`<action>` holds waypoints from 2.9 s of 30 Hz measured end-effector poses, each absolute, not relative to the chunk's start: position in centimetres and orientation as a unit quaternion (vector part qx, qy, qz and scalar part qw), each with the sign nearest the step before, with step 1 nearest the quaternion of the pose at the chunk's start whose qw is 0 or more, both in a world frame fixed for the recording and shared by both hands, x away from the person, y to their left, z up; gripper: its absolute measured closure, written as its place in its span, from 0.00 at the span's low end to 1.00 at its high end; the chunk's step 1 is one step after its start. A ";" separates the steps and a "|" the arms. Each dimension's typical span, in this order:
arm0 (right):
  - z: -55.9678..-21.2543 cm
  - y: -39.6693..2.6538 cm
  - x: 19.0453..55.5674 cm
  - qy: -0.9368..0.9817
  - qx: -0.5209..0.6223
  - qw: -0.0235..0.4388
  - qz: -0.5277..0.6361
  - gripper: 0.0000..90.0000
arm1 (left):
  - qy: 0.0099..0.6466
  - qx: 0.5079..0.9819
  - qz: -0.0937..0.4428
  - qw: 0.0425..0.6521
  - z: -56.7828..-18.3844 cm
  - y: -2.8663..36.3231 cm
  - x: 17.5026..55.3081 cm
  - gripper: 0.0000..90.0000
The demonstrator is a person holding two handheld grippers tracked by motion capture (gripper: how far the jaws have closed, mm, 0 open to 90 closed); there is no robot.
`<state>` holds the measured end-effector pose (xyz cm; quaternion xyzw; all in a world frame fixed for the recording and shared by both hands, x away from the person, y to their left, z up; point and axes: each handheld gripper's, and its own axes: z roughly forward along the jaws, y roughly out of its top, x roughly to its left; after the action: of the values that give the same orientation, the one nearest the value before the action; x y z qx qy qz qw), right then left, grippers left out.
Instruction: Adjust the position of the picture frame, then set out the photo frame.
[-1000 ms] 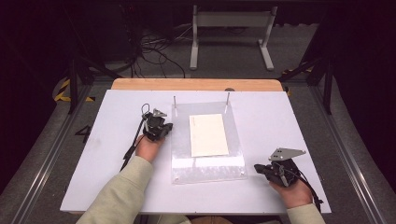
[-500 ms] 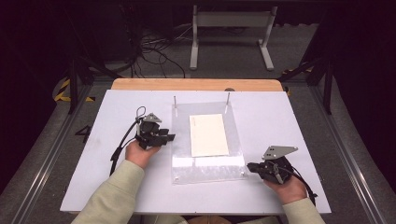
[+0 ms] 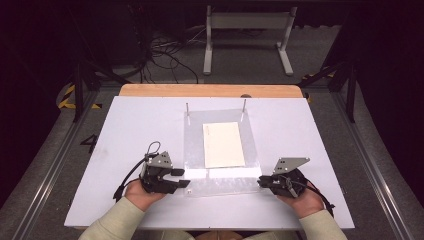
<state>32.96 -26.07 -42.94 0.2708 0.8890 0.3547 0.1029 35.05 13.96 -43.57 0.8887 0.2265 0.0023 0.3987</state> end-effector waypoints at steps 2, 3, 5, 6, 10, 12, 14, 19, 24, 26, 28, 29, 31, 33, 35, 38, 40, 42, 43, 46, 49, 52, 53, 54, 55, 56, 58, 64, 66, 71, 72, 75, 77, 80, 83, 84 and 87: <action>-43.0 -26.0 33.0 0.891 0.268 0.103 0.352 0.86 | 0.221 0.894 -0.003 0.390 -43.9 13.6 34.8 0.59; -43.1 -25.9 33.0 0.892 0.266 0.102 0.351 0.86 | 0.217 0.897 -0.004 0.386 -44.0 13.5 34.8 0.59; -43.3 -25.8 33.1 0.895 0.263 0.102 0.347 0.85 | 0.208 0.902 -0.009 0.377 -44.4 13.2 34.5 0.60; -43.3 -25.8 33.1 0.895 0.263 0.102 0.347 0.85 | 0.208 0.902 -0.009 0.377 -44.4 13.2 34.5 0.61; -43.7 -25.7 33.3 0.899 0.257 0.100 0.341 0.84 | 0.203 0.909 -0.010 0.363 -44.9 12.7 34.4 0.63; -43.9 -25.6 33.4 0.900 0.254 0.101 0.339 0.84 | 0.203 0.910 -0.006 0.362 -44.9 12.6 34.4 0.65; -44.1 -25.5 33.4 0.902 0.249 0.101 0.339 0.84 | 0.201 0.910 0.000 0.362 -45.0 12.6 34.4 0.74; -44.1 -25.4 33.4 0.902 0.245 0.098 0.342 0.87 | 0.191 0.913 0.013 0.359 -45.1 12.4 33.9 0.91; -44.2 -25.5 33.4 0.900 0.249 0.097 0.344 0.90 | 0.188 0.914 0.019 0.359 -45.1 12.3 33.8 0.91; -44.2 -25.5 33.3 0.899 0.253 0.099 0.343 0.91 | 0.184 0.916 0.027 0.356 -45.1 12.3 33.6 0.92; -44.1 -25.4 33.3 0.899 0.256 0.100 0.341 0.92 | 0.179 0.917 0.031 0.354 -45.0 12.2 33.5 0.92; -44.1 -25.4 33.2 0.899 0.257 0.100 0.340 0.92 | 0.181 0.918 0.030 0.353 -45.0 12.2 33.5 0.92; -44.1 -25.3 33.1 0.900 0.257 0.098 0.339 0.92 | 0.177 0.920 0.026 0.350 -45.0 12.2 33.4 0.92; -44.1 -25.3 32.8 0.900 0.256 0.097 0.338 0.92 | 0.174 0.921 0.016 0.349 -44.9 12.2 33.2 0.92; -44.1 -25.3 32.4 0.900 0.259 0.092 0.339 0.92 | 0.171 0.923 0.011 0.345 -44.8 12.3 33.1 0.92; -44.1 -25.3 31.6 0.901 0.254 0.089 0.340 0.92 | 0.172 0.925 0.000 0.339 -44.7 12.3 32.5 0.92; -44.1 -25.2 31.0 0.902 0.251 0.084 0.342 0.92 | 0.171 0.927 -0.002 0.335 -44.6 12.4 32.2 0.92; -44.2 -25.1 30.4 0.903 0.247 0.078 0.343 0.92 | 0.168 0.927 -0.008 0.334 -44.6 12.6 31.8 0.92; -44.2 -25.0 29.8 0.904 0.243 0.075 0.344 0.92 | 0.166 0.928 -0.013 0.333 -44.6 12.7 31.4 0.92; -44.2 -24.9 29.0 0.906 0.238 0.071 0.344 0.92 | 0.161 0.930 -0.016 0.331 -44.6 12.9 30.9 0.92; -44.2 -24.8 28.5 0.906 0.234 0.069 0.345 0.92 | 0.158 0.931 -0.019 0.327 -44.5 13.0 30.4 0.92; -44.2 -24.7 27.8 0.908 0.231 0.064 0.345 0.92 | 0.149 0.933 -0.025 0.327 -44.6 13.1 30.1 0.92; -44.2 -24.7 27.6 0.908 0.229 0.063 0.345 0.92 | 0.148 0.934 -0.024 0.325 -44.5 13.2 30.0 0.92; -44.2 -24.6 27.4 0.908 0.229 0.062 0.344 0.92 | 0.147 0.935 -0.028 0.322 -44.5 13.3 29.9 0.92; -44.2 -24.6 27.2 0.909 0.228 0.061 0.345 0.92 | 0.149 0.934 -0.031 0.325 -44.5 13.3 29.7 0.91; -44.2 -24.5 27.0 0.909 0.228 0.059 0.344 0.92 | 0.147 0.934 -0.032 0.324 -44.5 13.3 29.7 0.92; -44.2 -24.5 26.8 0.909 0.226 0.057 0.344 0.92 | 0.143 0.935 -0.034 0.324 -44.5 13.4 29.5 0.91; -44.1 -24.4 26.3 0.914 0.215 0.053 0.341 0.92 | 0.137 0.936 -0.046 0.320 -44.5 13.5 29.4 0.91; -44.1 -24.4 26.4 0.914 0.213 0.049 0.342 0.88 | 0.135 0.935 -0.061 0.323 -44.5 13.6 29.7 0.89; -43.3 -24.9 26.8 0.898 0.229 0.063 0.370 0.75 | 0.167 0.903 -0.025 0.394 -42.9 14.8 30.3 0.82; -43.0 -25.2 27.0 0.890 0.235 0.074 0.383 0.73 | 0.177 0.895 -0.017 0.409 -42.6 15.1 30.5 0.81; -42.5 -25.6 27.5 0.876 0.250 0.092 0.403 0.70 | 0.206 0.872 0.013 0.444 -42.0 15.7 31.2 0.74; -42.2 -25.8 27.9 0.866 0.260 0.096 0.415 0.70 | 0.223 0.859 0.026 0.460 -41.7 15.9 31.8 0.68; -42.1 -25.9 28.2 0.861 0.268 0.097 0.421 0.70 | 0.243 0.845 0.038 0.476 -41.6 16.1 32.4 0.68; -41.7 -25.9 29.0 0.855 0.282 0.099 0.424 0.68 | 0.257 0.835 0.056 0.483 -41.5 16.3 33.3 0.68; -41.5 -25.9 29.1 0.854 0.284 0.099 0.424 0.67 | 0.265 0.830 0.062 0.487 -41.5 16.4 33.6 0.68; -41.0 -25.6 29.7 0.855 0.281 0.109 0.423 0.65 | 0.276 0.822 0.067 0.493 -41.4 16.4 34.4 0.66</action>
<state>29.67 -25.64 -40.97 0.2809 0.8546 0.4229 0.1088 34.36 16.39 -41.41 0.8224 0.2760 0.0672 0.4930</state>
